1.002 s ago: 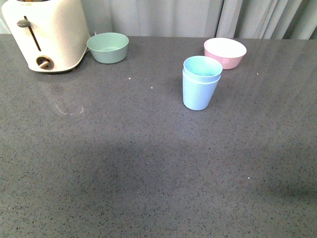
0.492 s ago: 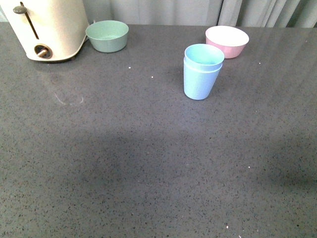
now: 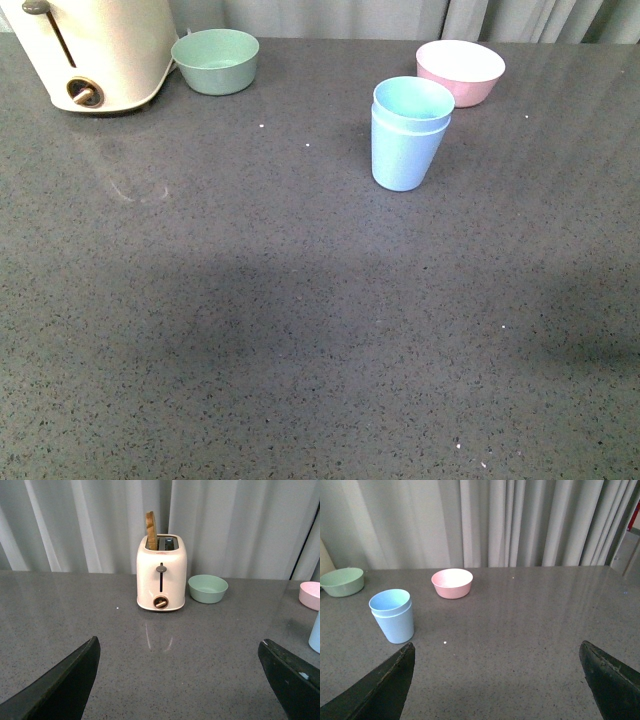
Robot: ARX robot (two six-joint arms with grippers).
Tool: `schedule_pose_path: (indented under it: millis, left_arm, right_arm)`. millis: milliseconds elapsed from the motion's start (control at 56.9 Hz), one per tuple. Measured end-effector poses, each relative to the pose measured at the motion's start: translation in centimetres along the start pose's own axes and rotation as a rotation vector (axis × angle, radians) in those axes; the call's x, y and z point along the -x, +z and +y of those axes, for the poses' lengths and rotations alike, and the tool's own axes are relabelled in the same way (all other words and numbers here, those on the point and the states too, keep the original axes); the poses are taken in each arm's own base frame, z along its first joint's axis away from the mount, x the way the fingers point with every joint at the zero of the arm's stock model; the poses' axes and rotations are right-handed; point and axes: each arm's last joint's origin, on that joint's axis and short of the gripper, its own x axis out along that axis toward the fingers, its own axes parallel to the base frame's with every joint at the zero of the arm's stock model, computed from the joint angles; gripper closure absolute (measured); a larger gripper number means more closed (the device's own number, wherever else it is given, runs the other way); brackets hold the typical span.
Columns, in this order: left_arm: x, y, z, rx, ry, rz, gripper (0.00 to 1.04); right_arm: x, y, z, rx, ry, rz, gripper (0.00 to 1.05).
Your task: Stack blue cups with both arms
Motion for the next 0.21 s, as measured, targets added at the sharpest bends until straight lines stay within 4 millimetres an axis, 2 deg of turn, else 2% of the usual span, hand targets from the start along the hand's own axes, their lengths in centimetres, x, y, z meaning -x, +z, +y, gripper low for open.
schedule_pose_path:
  millis: [211]
  left_arm:
    - [0.0,0.0,0.0,0.0,0.0,0.0,0.09]
  right_arm:
    - [0.0,0.0,0.0,0.0,0.0,0.0,0.09]
